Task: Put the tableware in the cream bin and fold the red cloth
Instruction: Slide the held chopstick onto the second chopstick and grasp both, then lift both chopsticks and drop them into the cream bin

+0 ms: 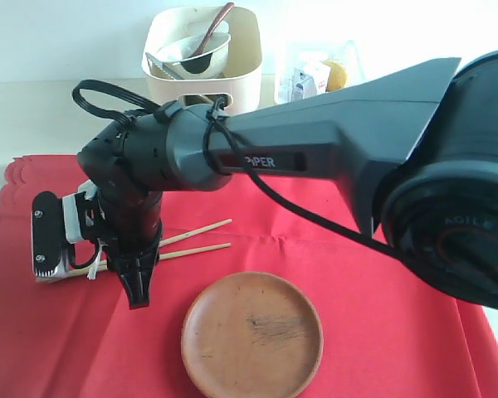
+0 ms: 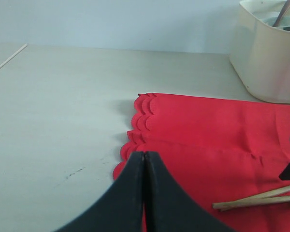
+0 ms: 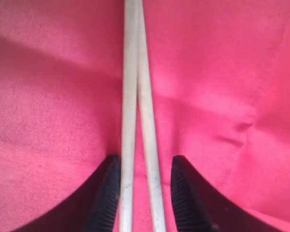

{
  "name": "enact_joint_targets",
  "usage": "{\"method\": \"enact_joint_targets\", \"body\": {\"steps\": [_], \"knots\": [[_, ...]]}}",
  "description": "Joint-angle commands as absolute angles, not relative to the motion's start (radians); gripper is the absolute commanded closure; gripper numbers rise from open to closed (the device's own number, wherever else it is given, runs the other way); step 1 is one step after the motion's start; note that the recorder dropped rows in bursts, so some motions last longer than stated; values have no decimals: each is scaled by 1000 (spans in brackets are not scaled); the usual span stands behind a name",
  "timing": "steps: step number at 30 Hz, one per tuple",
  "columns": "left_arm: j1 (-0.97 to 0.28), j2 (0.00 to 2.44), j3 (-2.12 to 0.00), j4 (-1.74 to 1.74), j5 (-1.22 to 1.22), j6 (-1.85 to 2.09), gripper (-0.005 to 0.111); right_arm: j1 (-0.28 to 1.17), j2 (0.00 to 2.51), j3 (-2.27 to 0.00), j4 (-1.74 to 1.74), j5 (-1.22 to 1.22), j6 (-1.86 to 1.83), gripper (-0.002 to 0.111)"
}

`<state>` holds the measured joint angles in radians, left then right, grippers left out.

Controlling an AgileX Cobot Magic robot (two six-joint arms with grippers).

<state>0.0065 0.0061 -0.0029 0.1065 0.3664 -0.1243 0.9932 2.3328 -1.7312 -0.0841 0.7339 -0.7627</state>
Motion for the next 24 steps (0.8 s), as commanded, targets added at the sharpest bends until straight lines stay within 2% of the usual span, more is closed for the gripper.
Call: {"method": "enact_joint_targets", "body": {"steps": [1, 8, 24], "knots": [[-1, 0, 0, 108, 360, -124, 107, 988, 2366, -1729, -46, 746, -758, 77], [-1, 0, 0, 108, 360, -124, 107, 988, 2371, -1729, -33, 767, -758, 107], [-1, 0, 0, 108, 360, -124, 107, 988, 2249, -1729, -37, 758, -758, 108]]}}
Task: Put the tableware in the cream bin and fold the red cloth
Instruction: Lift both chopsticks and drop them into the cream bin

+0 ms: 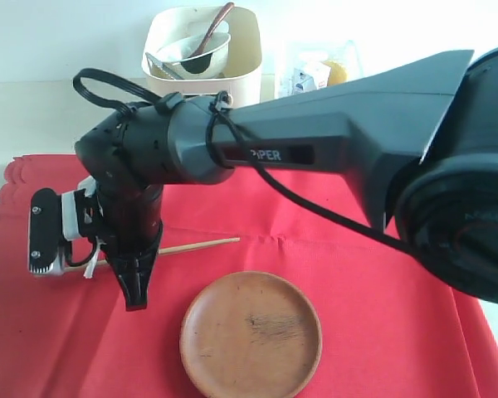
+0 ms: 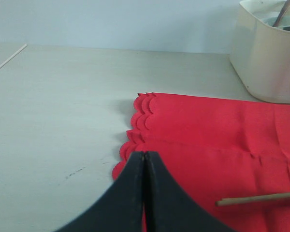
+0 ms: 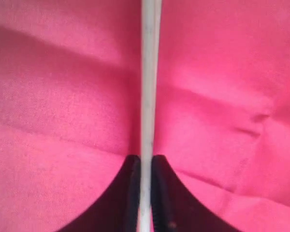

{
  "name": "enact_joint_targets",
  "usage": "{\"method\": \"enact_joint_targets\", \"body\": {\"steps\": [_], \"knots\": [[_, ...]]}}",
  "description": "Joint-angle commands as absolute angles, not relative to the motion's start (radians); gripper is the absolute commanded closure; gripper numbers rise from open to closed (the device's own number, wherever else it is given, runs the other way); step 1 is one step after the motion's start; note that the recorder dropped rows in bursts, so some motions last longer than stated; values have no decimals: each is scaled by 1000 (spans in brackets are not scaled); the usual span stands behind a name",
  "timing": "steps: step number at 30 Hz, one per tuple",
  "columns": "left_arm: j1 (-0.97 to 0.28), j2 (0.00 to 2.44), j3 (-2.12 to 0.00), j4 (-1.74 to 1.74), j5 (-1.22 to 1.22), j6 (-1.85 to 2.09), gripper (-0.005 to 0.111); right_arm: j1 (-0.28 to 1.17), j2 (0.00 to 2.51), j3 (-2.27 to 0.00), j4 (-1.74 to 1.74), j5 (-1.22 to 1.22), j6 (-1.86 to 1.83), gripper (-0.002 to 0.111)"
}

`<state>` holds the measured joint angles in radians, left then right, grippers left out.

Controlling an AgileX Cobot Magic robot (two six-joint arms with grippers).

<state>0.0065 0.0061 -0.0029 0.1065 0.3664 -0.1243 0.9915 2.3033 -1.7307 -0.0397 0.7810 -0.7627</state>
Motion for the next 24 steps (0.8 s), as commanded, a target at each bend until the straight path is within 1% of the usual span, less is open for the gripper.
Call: {"method": "enact_joint_targets", "body": {"steps": [1, 7, 14, 17, 21, 24], "knots": [[-1, 0, 0, 108, 360, -124, 107, 986, 2238, -1729, -37, 747, -758, 108], [-1, 0, 0, 108, 360, -124, 107, 947, 2175, -1729, -27, 703, -681, 108], [-1, 0, 0, 108, 360, -124, 107, 829, 2071, -1739, 0, 501, -477, 108], [-1, 0, 0, 108, 360, -124, 107, 768, 2052, -1787, 38, 443, -385, 108], [-1, 0, 0, 108, 360, -124, 107, 676, 2057, -1910, 108, 389, -307, 108], [-1, 0, 0, 108, 360, -124, 107, 621, 2090, -1986, 182, 323, -305, 108]]}}
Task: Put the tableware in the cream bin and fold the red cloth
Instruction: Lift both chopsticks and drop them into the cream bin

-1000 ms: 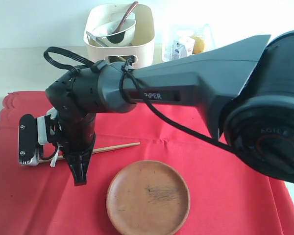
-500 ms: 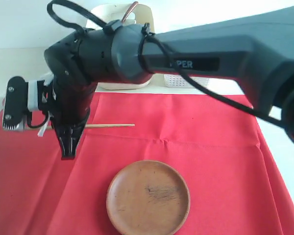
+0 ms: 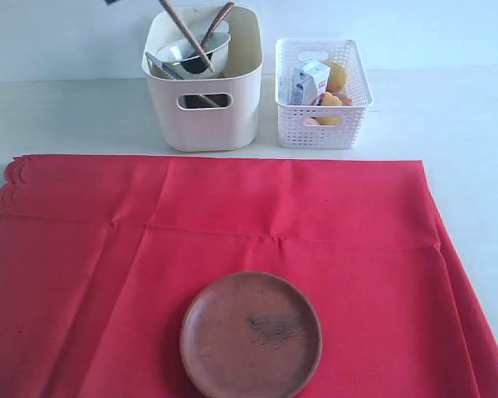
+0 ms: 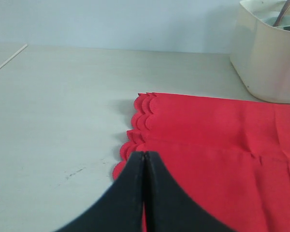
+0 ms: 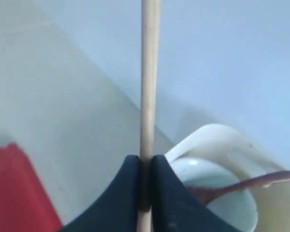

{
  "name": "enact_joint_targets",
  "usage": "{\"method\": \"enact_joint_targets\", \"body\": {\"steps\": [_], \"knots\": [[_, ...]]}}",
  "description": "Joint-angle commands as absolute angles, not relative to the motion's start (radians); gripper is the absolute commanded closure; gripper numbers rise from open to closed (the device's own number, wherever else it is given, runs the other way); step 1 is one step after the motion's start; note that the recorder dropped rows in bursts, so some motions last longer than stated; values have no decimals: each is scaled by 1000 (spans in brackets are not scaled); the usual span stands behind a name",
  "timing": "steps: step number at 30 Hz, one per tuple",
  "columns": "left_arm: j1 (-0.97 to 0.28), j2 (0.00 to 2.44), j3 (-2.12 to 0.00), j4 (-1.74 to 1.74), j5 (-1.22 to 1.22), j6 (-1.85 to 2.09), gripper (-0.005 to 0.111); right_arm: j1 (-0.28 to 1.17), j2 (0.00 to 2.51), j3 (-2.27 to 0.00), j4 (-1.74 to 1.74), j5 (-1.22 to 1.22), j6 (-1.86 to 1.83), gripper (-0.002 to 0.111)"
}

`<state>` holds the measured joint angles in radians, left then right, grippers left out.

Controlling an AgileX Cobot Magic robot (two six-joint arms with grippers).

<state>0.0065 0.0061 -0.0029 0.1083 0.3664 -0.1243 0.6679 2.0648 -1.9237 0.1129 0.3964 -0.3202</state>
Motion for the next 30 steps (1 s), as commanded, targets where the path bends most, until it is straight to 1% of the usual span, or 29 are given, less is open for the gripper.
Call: {"method": "enact_joint_targets", "body": {"steps": [1, 4, 7, 13, 15, 22, 26, 30], "knots": [[-1, 0, 0, 108, 360, -124, 107, 604, 2112, -2000, 206, 284, -303, 108], [-1, 0, 0, 108, 360, -124, 107, 602, 2170, -2002, 206, 174, -310, 108], [-1, 0, 0, 108, 360, -124, 107, 575, 2221, -2002, 209, 77, -239, 108], [-1, 0, 0, 108, 360, -124, 107, 562, 2223, -2002, 205, 64, -234, 108], [-1, 0, 0, 108, 360, -124, 107, 562, 2223, -2002, 205, 60, -234, 104], [-1, 0, 0, 108, 360, -124, 107, 562, 2223, -2002, 205, 60, -234, 75], [-1, 0, 0, 108, 360, -124, 107, 562, 2223, -2002, 205, 62, -228, 68], [-1, 0, 0, 108, 360, -124, 107, 562, 2196, -2002, 211, 109, -161, 68]]}}
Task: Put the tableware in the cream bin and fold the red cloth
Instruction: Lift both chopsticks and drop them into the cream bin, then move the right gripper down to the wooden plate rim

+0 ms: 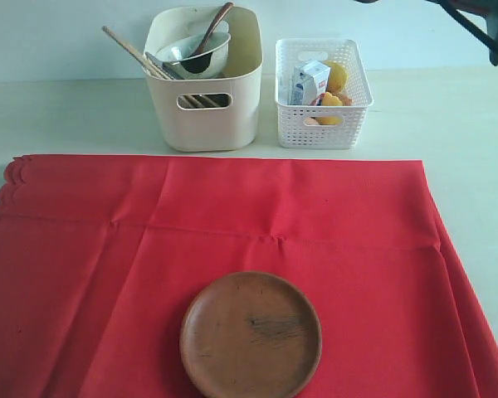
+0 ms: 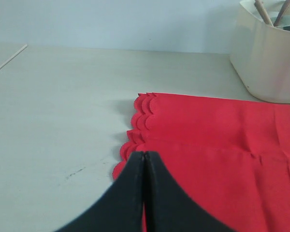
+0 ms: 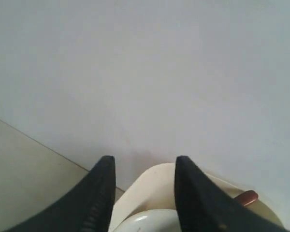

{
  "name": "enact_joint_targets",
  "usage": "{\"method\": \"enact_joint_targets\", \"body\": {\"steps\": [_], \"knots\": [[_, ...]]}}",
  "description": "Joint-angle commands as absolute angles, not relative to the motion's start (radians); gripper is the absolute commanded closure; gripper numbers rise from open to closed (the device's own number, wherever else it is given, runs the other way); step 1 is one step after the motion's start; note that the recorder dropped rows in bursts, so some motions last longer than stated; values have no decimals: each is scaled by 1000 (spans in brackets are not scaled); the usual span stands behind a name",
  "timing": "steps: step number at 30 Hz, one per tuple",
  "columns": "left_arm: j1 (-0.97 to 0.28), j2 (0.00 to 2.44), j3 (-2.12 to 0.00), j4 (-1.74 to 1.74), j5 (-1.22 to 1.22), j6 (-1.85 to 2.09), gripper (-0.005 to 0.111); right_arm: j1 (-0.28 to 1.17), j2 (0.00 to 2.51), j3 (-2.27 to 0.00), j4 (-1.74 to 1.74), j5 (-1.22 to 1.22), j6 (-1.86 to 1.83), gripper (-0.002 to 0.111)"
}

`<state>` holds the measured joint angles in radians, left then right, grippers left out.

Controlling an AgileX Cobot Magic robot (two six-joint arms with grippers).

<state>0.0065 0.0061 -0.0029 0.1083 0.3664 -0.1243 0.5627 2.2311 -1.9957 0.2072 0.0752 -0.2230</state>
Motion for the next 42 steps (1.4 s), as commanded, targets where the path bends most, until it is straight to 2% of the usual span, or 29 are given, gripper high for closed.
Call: {"method": "enact_joint_targets", "body": {"steps": [1, 9, 16, 28, 36, 42], "knots": [[-1, 0, 0, 108, 360, -124, 107, 562, 2181, -2002, 214, 142, -136, 68], [-1, 0, 0, 108, 360, -124, 107, 562, 2068, -2002, 200, 420, -158, 68], [-1, 0, 0, 108, 360, -124, 107, 562, 2008, -2002, 426, 648, -450, 68], [-1, 0, 0, 108, 360, -124, 107, 585, 2010, -2002, 505, 723, -563, 68], [-1, 0, 0, 108, 360, -124, 107, 664, 2010, -2002, 626, 732, -839, 68], [-1, 0, 0, 108, 360, -124, 107, 699, 1982, -2002, 515, 960, -762, 68]]}}
